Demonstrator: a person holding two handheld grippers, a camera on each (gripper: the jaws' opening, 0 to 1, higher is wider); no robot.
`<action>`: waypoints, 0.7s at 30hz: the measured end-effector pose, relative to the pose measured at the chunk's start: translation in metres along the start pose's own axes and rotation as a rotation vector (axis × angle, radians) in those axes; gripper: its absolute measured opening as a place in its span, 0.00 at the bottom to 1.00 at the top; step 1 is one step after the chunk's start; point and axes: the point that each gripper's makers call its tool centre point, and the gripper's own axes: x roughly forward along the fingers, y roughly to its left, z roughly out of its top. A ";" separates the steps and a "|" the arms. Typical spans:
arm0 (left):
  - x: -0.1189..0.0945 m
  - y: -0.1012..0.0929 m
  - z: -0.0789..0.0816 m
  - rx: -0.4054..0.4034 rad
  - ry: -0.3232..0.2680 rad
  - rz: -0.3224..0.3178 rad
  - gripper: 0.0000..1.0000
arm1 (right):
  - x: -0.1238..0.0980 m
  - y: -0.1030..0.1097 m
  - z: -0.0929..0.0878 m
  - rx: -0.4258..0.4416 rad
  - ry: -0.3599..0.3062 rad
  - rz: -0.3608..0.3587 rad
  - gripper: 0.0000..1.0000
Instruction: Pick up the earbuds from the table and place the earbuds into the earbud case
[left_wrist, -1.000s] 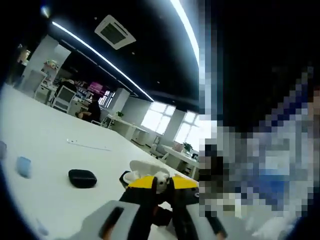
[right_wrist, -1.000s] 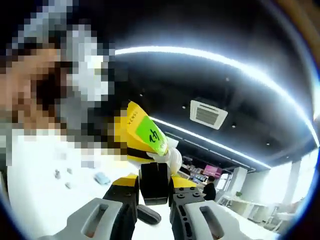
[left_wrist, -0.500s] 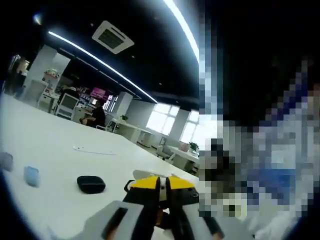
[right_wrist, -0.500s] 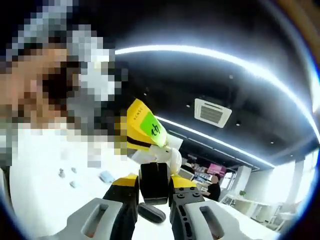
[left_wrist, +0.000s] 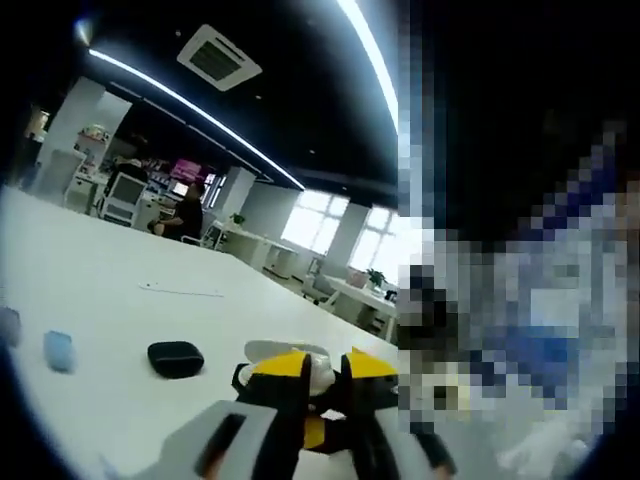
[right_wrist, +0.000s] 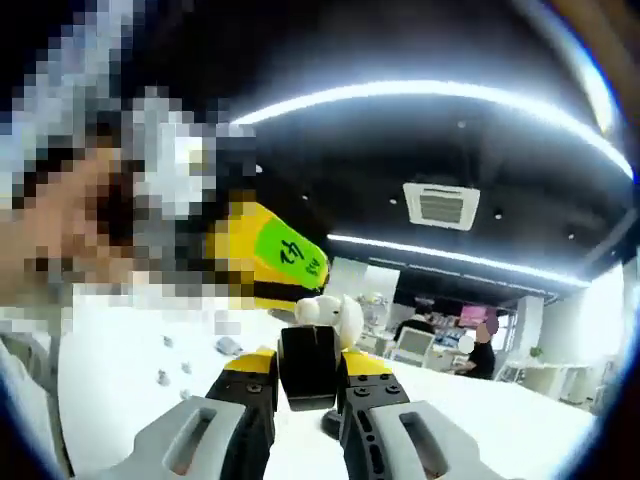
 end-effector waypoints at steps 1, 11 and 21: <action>-0.002 0.000 0.002 -0.009 0.011 -0.013 0.17 | 0.001 0.003 -0.001 0.030 -0.003 0.031 0.21; -0.019 -0.015 -0.003 0.358 0.214 -0.244 0.27 | -0.002 0.019 0.009 0.320 -0.043 0.263 0.21; -0.038 -0.040 0.002 0.636 0.360 -0.504 0.33 | -0.017 0.040 0.027 0.448 -0.066 0.489 0.21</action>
